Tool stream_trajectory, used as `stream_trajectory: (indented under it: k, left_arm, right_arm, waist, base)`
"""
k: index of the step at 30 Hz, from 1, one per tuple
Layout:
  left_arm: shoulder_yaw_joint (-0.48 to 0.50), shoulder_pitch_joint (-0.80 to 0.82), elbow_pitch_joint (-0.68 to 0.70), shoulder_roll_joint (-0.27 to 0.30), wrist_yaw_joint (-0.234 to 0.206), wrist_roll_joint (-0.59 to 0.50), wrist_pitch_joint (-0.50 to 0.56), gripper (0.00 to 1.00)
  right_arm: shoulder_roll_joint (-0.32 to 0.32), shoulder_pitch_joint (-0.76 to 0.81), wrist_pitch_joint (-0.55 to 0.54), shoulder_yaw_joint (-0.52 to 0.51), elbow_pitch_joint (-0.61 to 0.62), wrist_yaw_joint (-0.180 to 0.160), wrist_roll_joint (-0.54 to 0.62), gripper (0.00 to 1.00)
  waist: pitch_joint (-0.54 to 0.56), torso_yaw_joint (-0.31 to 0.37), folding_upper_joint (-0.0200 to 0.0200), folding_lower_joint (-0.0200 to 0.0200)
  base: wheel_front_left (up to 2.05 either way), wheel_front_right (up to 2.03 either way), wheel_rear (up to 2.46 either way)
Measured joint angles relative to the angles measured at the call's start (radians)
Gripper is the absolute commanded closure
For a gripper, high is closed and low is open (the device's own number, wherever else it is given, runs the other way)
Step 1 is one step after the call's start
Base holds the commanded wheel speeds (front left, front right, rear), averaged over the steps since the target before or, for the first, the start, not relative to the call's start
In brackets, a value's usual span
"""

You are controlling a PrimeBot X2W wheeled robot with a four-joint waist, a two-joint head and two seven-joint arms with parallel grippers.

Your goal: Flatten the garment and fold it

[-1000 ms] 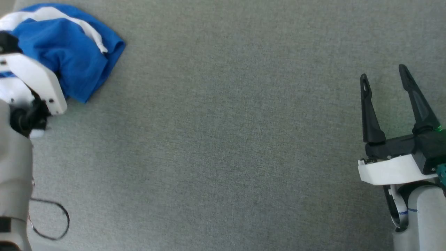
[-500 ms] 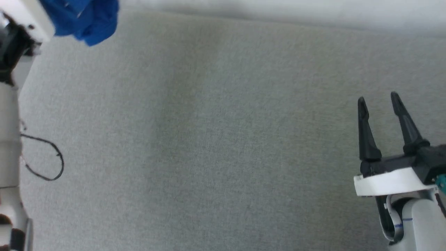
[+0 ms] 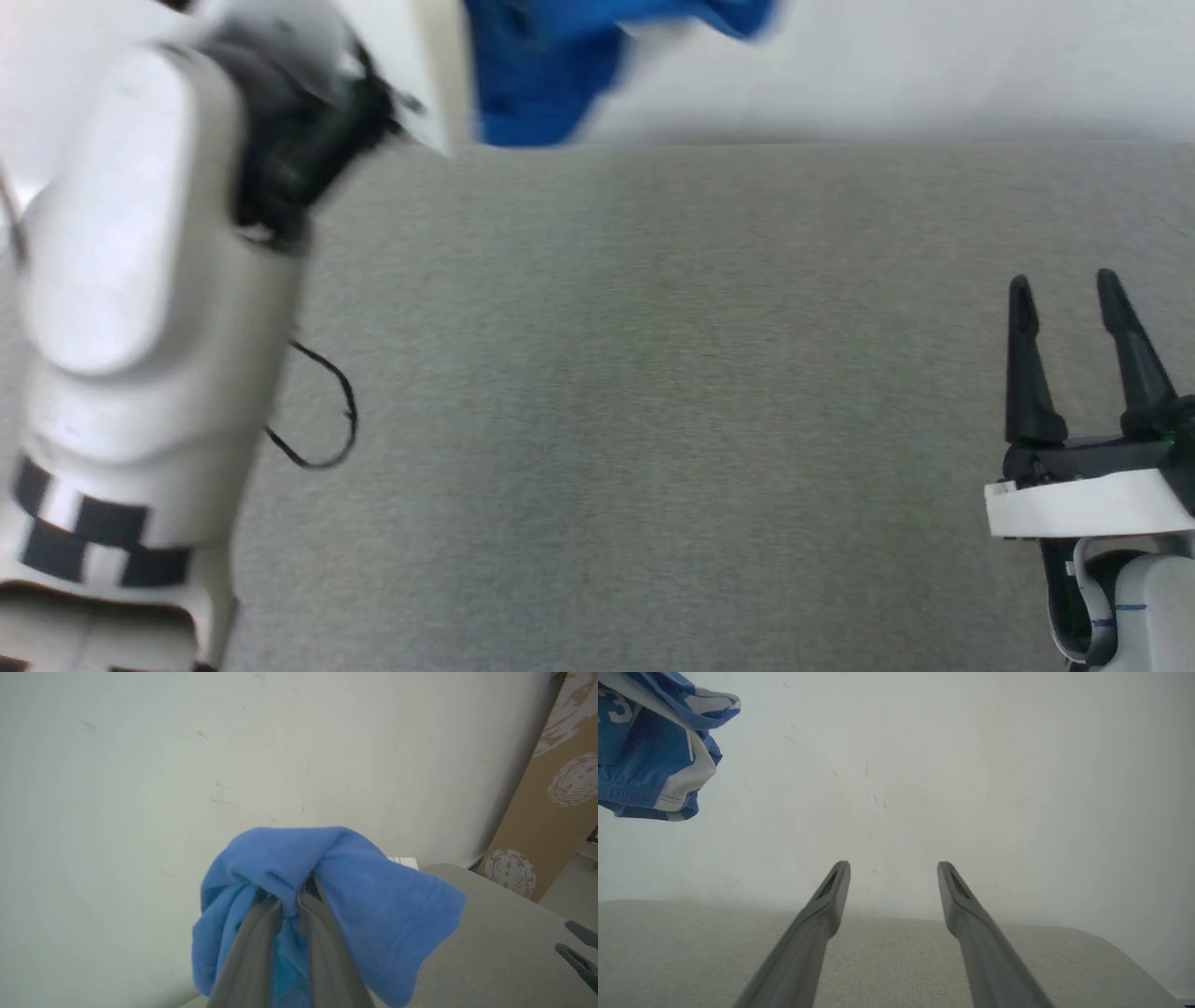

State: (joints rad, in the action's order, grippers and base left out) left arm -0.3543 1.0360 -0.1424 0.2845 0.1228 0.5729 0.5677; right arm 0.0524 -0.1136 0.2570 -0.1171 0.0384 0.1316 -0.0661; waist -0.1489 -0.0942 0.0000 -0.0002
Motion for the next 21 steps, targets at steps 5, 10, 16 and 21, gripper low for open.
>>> stream_trajectory:
  k: [5,10,16,21]
  left_arm:
    - [-0.134,-0.068,0.092,-0.042,0.001,0.0,-0.075,1.0]
    - [-0.372,-0.129,0.112,-0.036,0.001,-0.038,-0.241,1.0]
    - [-0.669,-0.199,-0.025,0.038,0.001,-0.124,-0.4,1.0]
    - [-0.775,-0.297,-0.181,0.06,0.002,-0.106,-0.455,1.0]
  right_arm:
    - [-0.001,-0.003,0.0,-0.03,0.021,0.0,-0.012,0.0]
    - [0.001,-0.005,0.0,-0.091,0.041,0.0,-0.024,0.0]
    - [0.0,-0.006,0.0,-0.102,0.055,0.0,-0.035,0.0]
    - [0.0,-0.006,0.0,-0.099,0.055,0.0,-0.041,0.0]
  waist:
    - [-0.005,0.069,0.0,0.0001]
    - [-0.027,0.126,0.0,0.0001]
    - [-0.071,0.168,0.0,0.0003]
    - [-0.104,0.181,0.0,0.0003]
  base:
    - [0.0,0.0,0.0]
    - [0.0,0.0,0.0]
    - [0.0,0.0,0.0]
    - [0.0,0.0,0.0]
